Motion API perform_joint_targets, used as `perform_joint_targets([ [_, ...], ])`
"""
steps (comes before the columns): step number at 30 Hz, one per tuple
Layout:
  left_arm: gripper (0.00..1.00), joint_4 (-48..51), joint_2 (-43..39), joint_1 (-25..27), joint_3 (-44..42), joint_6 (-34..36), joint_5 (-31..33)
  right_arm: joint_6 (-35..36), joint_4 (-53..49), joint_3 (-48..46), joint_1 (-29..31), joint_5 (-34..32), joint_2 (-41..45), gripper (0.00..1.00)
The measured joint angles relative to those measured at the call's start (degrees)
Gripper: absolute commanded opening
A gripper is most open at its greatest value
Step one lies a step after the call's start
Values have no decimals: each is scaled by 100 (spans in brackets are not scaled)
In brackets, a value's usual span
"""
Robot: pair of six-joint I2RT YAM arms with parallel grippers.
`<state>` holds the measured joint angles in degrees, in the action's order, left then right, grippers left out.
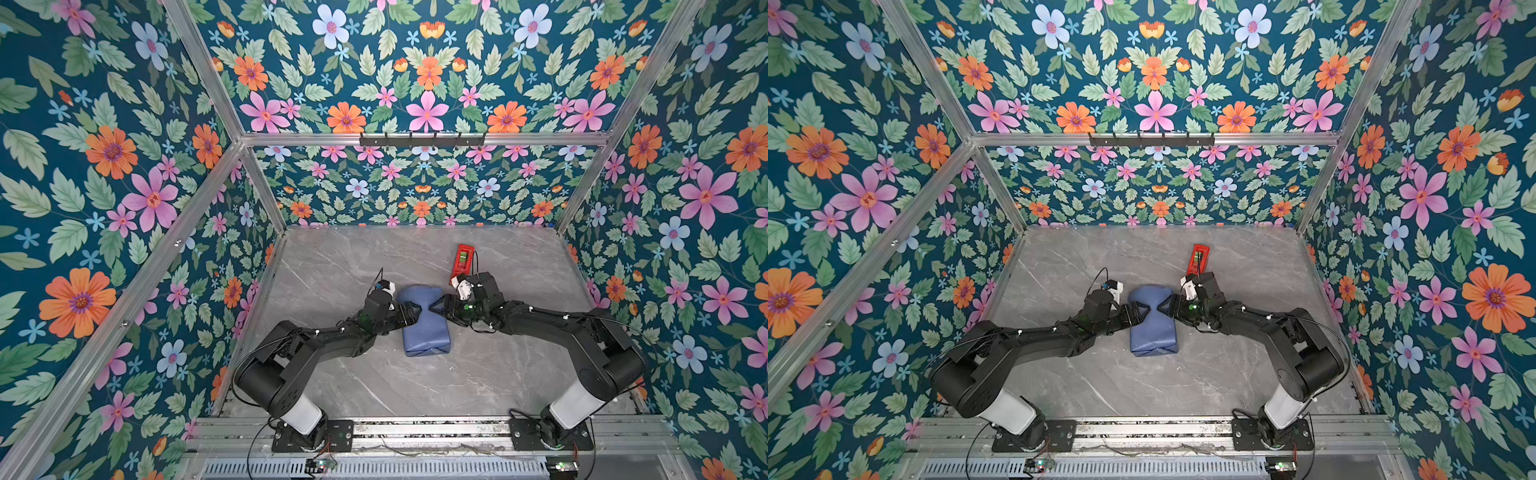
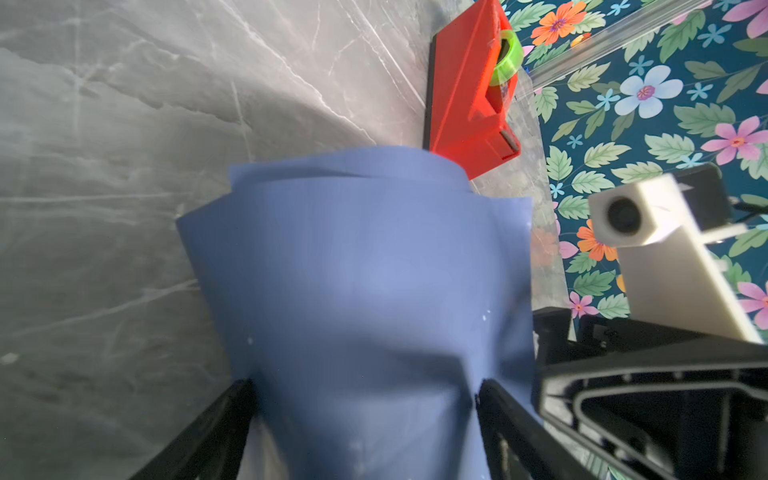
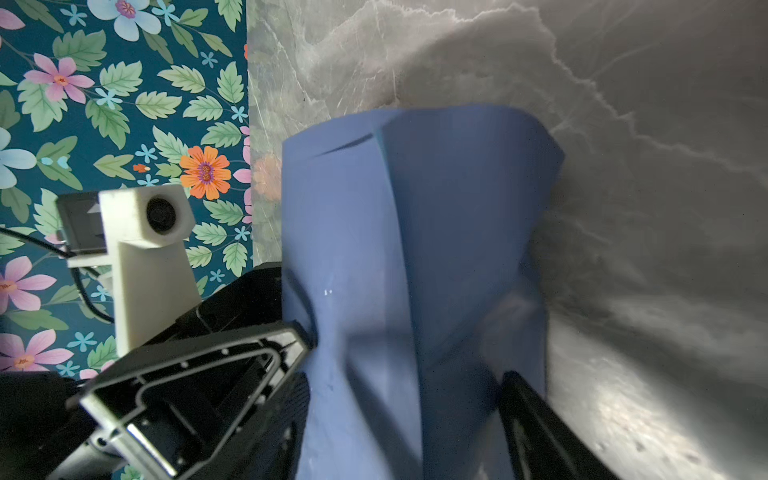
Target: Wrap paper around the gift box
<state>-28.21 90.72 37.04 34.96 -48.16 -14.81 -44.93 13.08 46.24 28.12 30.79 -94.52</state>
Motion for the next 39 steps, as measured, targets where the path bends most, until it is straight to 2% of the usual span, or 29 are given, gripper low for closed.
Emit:
perform_joint_targets([
  [16, 85, -7, -551, -4, 566, -70, 170, 319, -280, 227, -11, -562, 970, 70],
  [27, 77, -46, -826, 35, 369, 37, 109, 319, -17, -149, 37, -560, 1185, 69],
  [34, 73, 7, -1137, 186, 188, 184, 341, 466, 48, -343, 155, -597, 1412, 68],
  [39, 69, 203, -1392, 468, 9, 317, 658, 529, 155, -671, 275, -743, 1589, 62],
])
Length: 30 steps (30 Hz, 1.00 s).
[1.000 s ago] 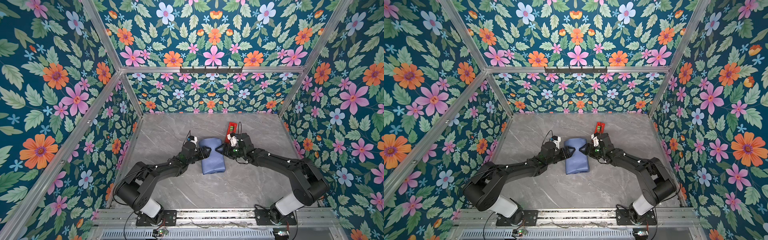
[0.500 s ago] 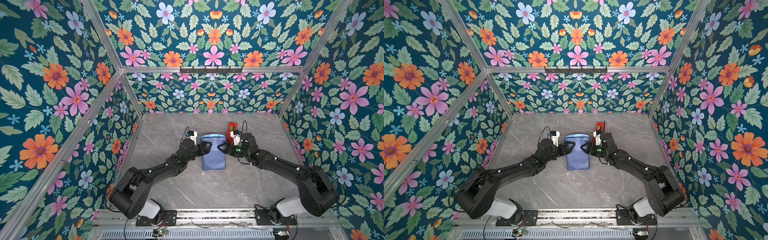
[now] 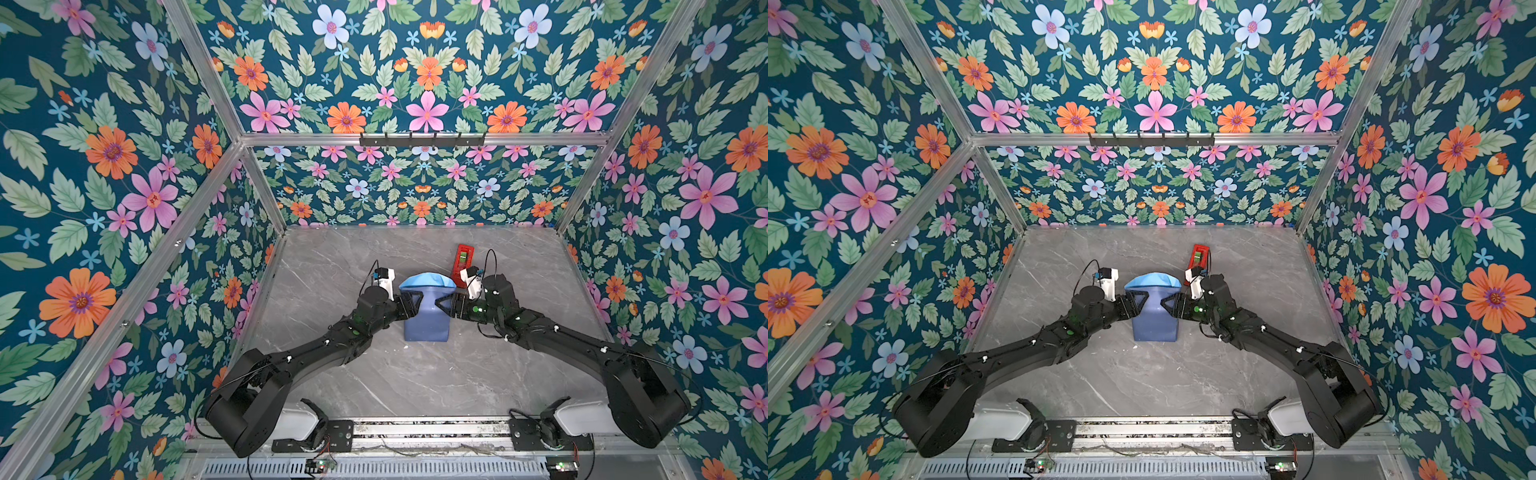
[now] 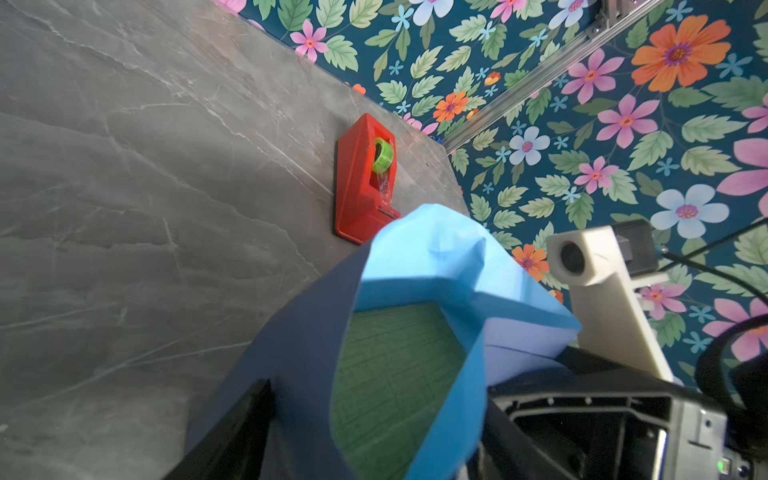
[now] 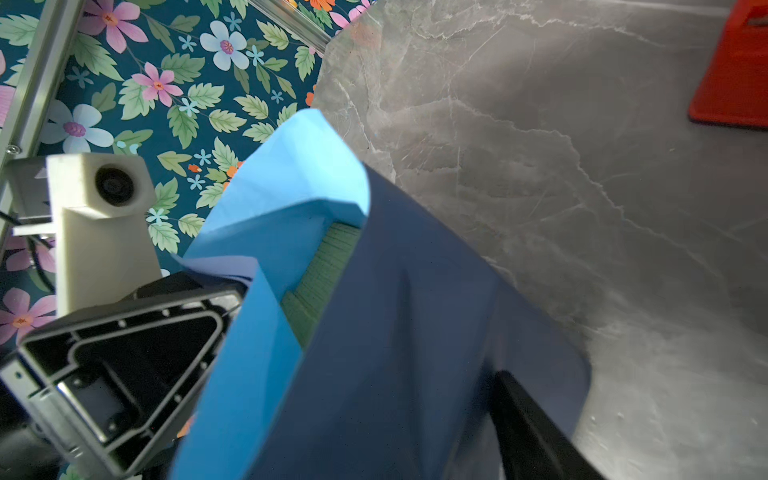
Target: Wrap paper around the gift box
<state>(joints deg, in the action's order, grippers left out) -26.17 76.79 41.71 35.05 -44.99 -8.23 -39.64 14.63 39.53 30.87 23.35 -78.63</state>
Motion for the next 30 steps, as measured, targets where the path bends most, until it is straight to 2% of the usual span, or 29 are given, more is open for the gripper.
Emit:
perform_joint_targets([
  [7, 66, 87, -313, 393, -304, 149, 667, 59, 142, -420, 262, -466, 315, 51],
  [12, 73, 369, -365, 442, -407, 149, 887, 55, 160, -514, 356, -715, 417, 45],
  [16, 74, 608, -297, 415, -267, 267, 1228, 105, 68, -457, 363, -846, 417, 45],
  [22, 74, 730, -243, 382, -192, 442, 1425, 402, -509, 22, 361, -1067, 415, 58],
  [30, 74, 791, -240, 365, -149, 503, 1456, 798, -997, 295, 363, -1495, 160, 55],
])
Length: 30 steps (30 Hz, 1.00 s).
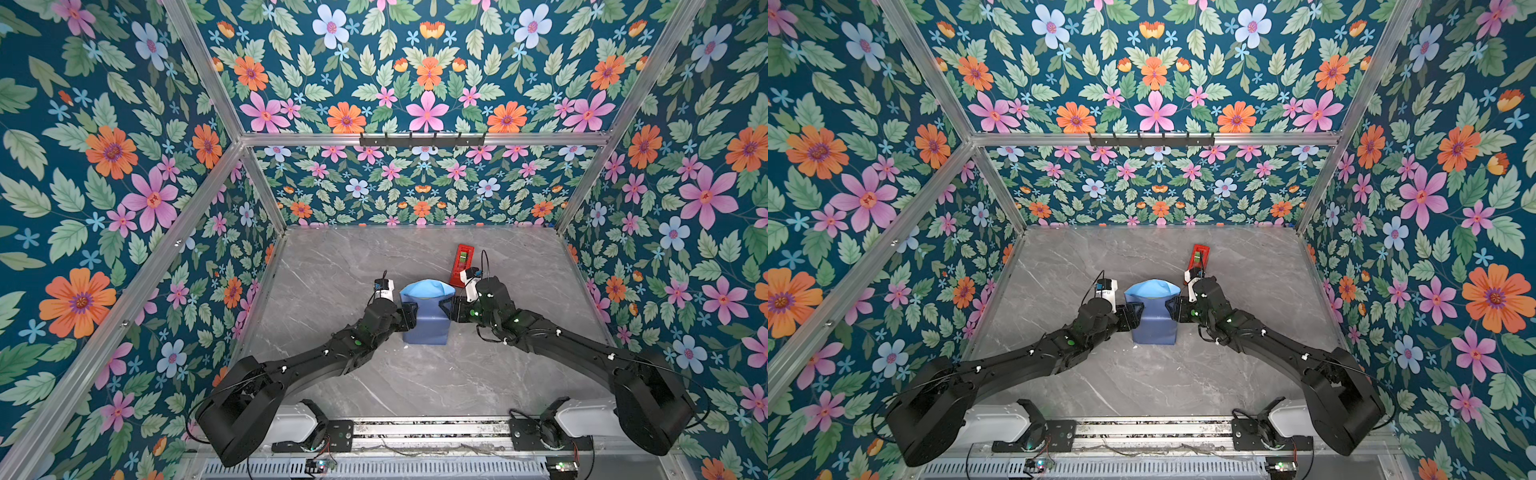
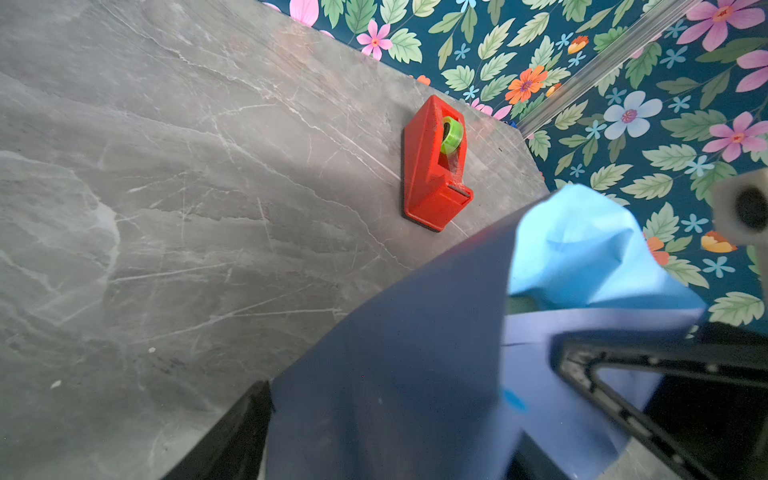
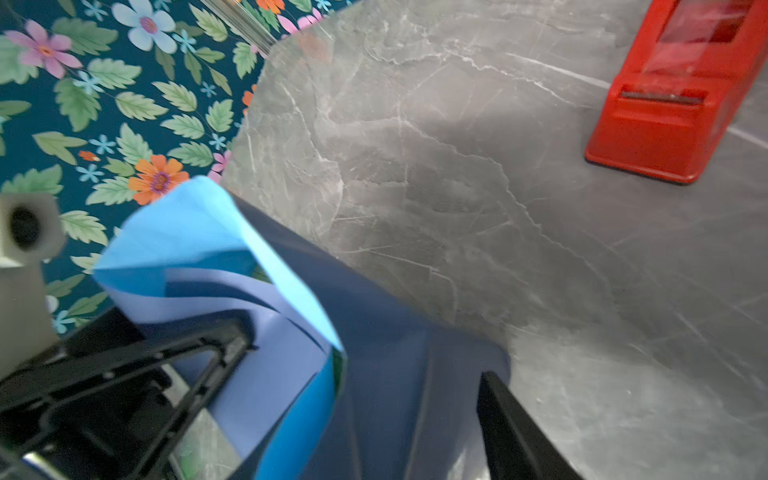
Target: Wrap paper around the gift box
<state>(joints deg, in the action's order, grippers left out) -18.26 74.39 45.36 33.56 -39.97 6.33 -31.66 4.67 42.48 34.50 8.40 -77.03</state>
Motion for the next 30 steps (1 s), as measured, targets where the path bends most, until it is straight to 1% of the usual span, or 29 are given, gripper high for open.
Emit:
perform_joint_targets([
  [3, 74, 94, 57, -42, 129, 111, 90, 101, -70, -20, 4, -107, 52, 53],
  [9, 72, 323, 332, -76, 415, 343, 295, 352, -367, 153, 4, -216, 94, 53],
  [18, 66, 520, 302, -74, 542, 745, 564, 686, -756, 413, 4, -374, -24, 42],
  [21, 63, 605, 328, -79, 697, 957, 616, 791, -879, 509, 4, -435, -46, 38],
  [24, 56, 664, 433, -79, 833, 1152, 697, 892, -1060, 634, 4, -479, -61, 33],
  [30, 39, 754, 518, -74, 890, 1329, 734, 994, -1290, 859, 46, -544, -195, 24],
])
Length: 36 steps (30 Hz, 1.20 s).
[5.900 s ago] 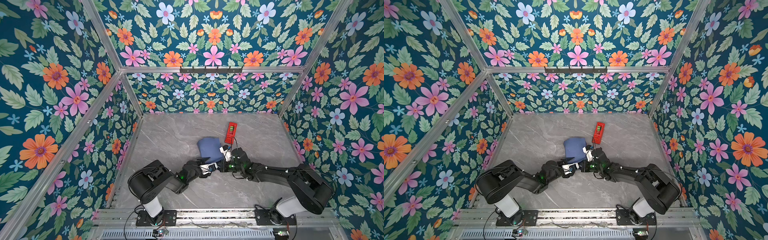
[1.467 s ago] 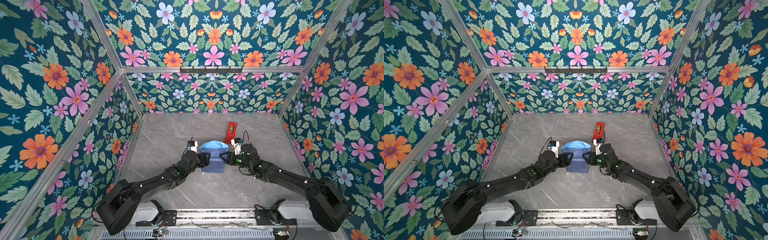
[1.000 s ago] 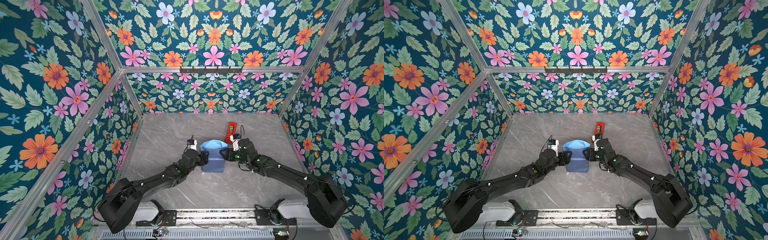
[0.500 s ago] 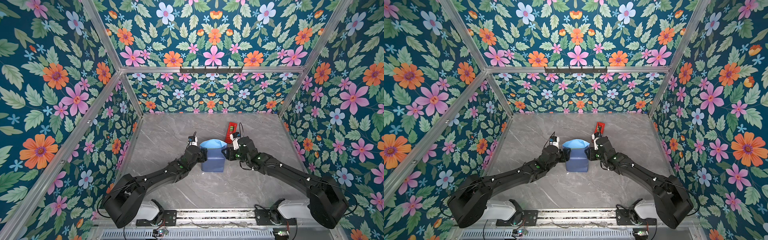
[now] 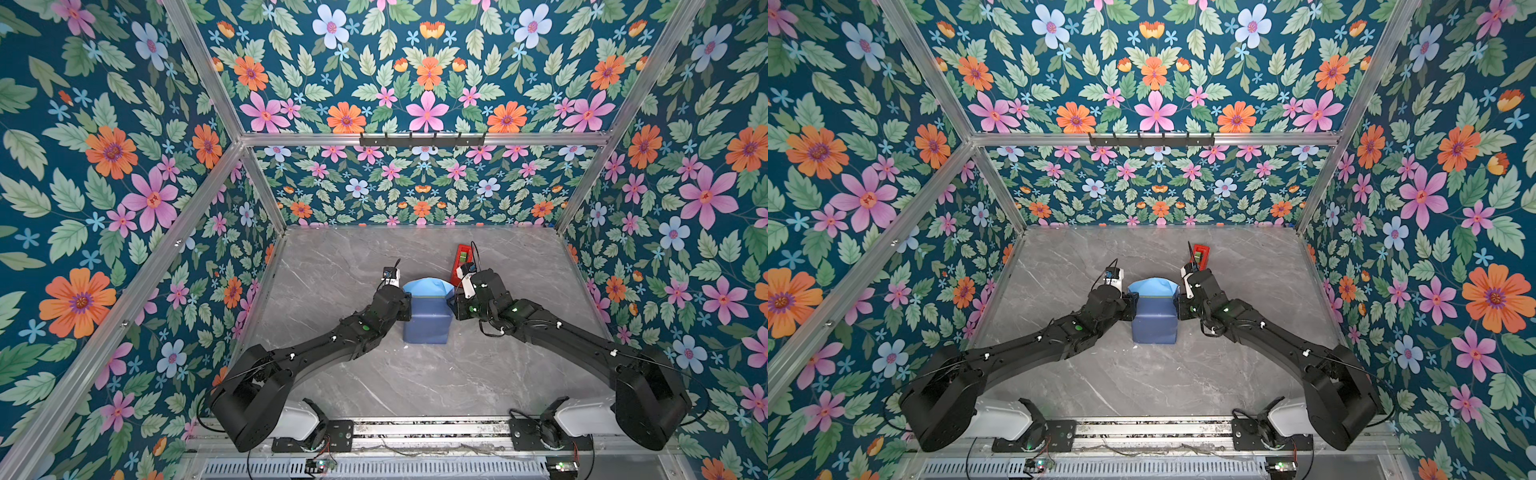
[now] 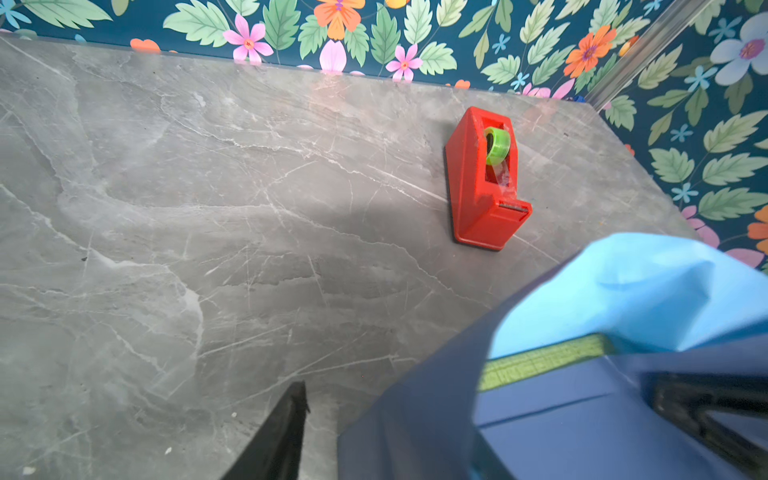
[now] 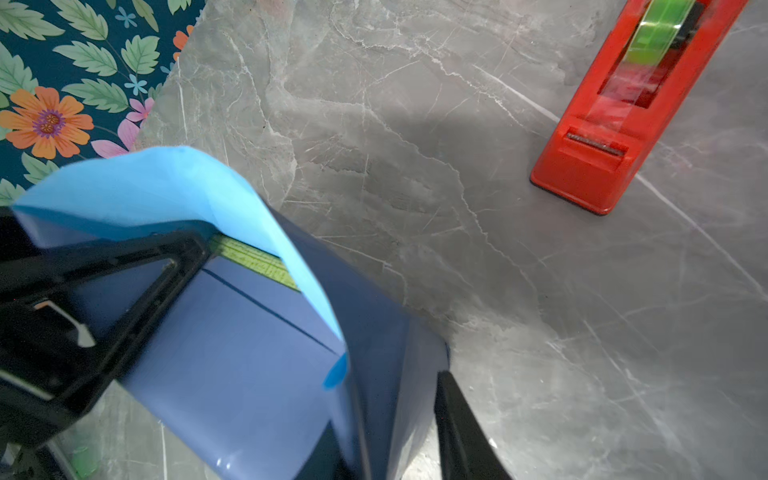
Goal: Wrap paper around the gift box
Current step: 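Hold the upright box with both grippers, pinching the open paper end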
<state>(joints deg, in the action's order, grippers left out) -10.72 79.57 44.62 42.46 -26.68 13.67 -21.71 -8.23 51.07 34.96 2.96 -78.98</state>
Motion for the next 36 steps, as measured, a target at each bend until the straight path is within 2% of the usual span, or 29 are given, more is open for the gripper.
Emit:
perform_joint_targets([
  [12, 16, -4, 76, 11, 107, 299, 33, 197, -435, 431, 308, -625, -243, 12],
  [15, 12, -48, 122, 15, 66, 297, 7, 229, -496, 501, 435, -861, -295, 12],
  [17, 9, -103, 138, 20, 61, 295, -15, 238, -527, 527, 463, -957, -306, 15],
  [22, 9, -127, 144, 24, 55, 291, -15, 258, -608, 592, 468, -1086, -328, 26],
  [26, 9, -129, 140, 22, 50, 273, -17, 262, -603, 686, 468, -1108, -457, 27],
  [36, 7, -164, 149, 33, 44, 229, -33, 278, -555, 715, 479, -1156, -533, 10],
])
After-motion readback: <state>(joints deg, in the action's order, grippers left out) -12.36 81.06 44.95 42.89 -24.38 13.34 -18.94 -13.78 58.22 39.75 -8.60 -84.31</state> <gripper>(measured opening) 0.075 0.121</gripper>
